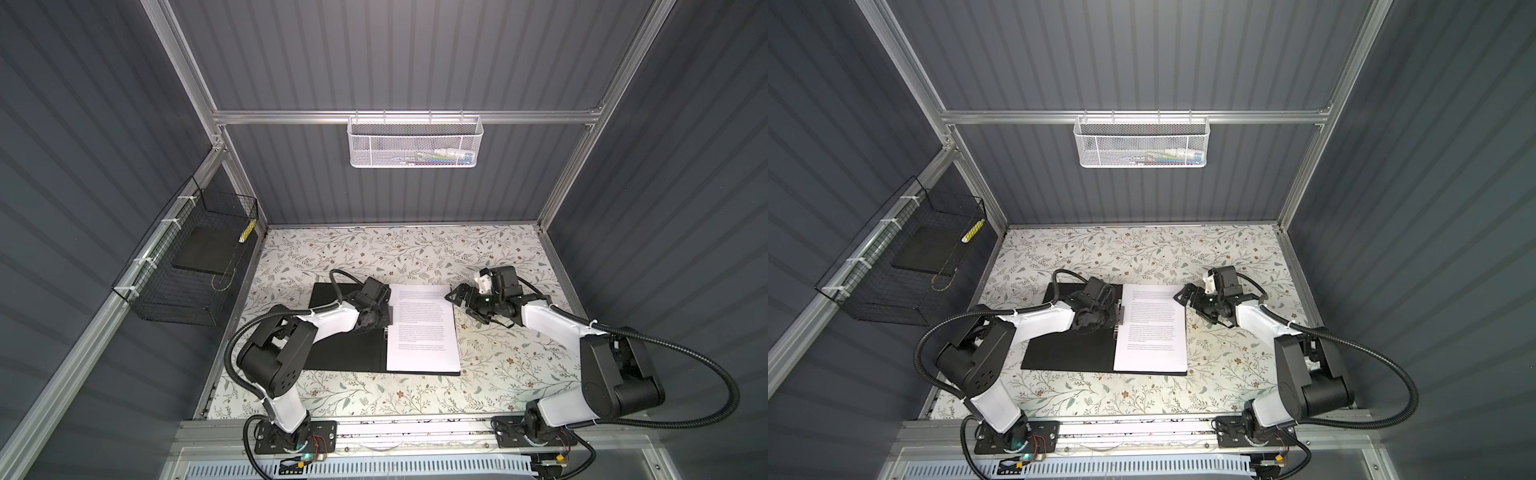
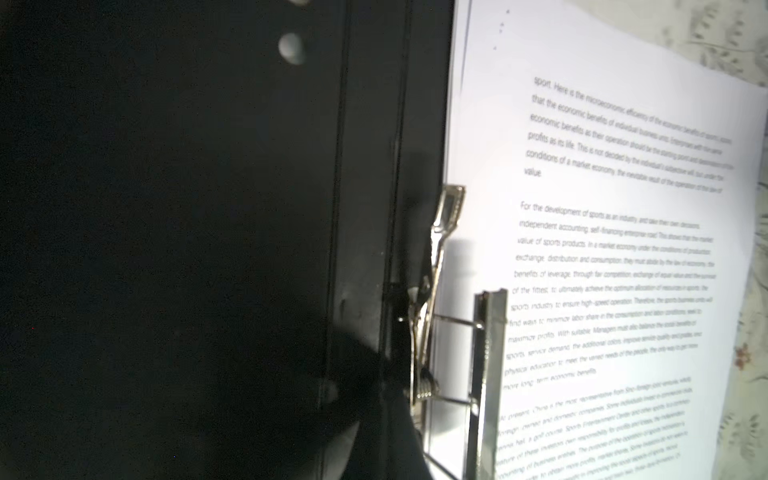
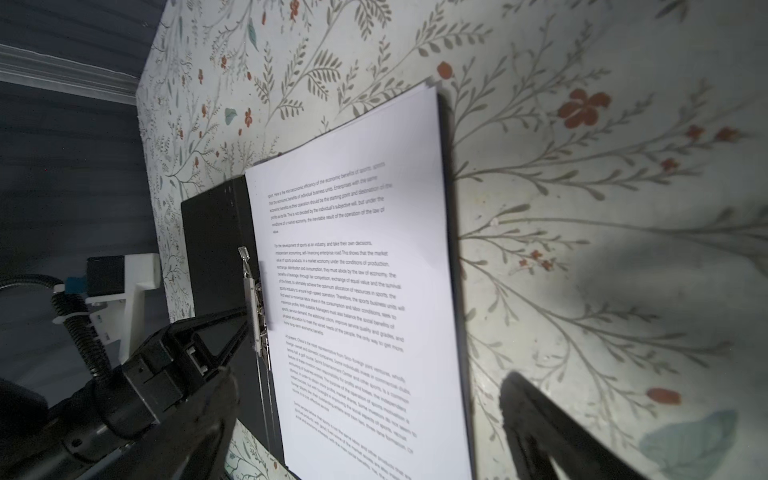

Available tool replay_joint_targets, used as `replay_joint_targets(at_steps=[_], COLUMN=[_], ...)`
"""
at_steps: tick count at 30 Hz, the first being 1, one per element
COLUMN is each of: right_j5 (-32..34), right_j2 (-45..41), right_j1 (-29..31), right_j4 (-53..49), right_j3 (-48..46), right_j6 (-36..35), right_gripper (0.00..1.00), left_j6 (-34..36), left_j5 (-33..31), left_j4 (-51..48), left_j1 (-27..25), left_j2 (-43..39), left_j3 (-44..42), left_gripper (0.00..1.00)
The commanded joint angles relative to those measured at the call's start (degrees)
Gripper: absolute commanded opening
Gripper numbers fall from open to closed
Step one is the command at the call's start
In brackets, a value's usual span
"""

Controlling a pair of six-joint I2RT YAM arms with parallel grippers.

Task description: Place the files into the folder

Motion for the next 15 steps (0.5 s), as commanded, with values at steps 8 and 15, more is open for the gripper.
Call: replay_joint_targets(at_steps=[8,15], right_j5=[9.4,11.2], right_j2=[5.9,7.5], right_j1=[-3.2,-3.3], right_j4=[-9.8,-9.6], right_j3=[4.5,5.2], right_j6=[-1.0,-1.0], right_gripper=[0.99,0.99], left_j6=[-4.3,-3.9], left_j5=[4.5,4.7], left_j4=[-1.8,-2.0], left_j1=[-4.5,-4.6], left_j2=[7.6,7.5], left_j3=[2.3,2.3], left_gripper=[0.00,0.00])
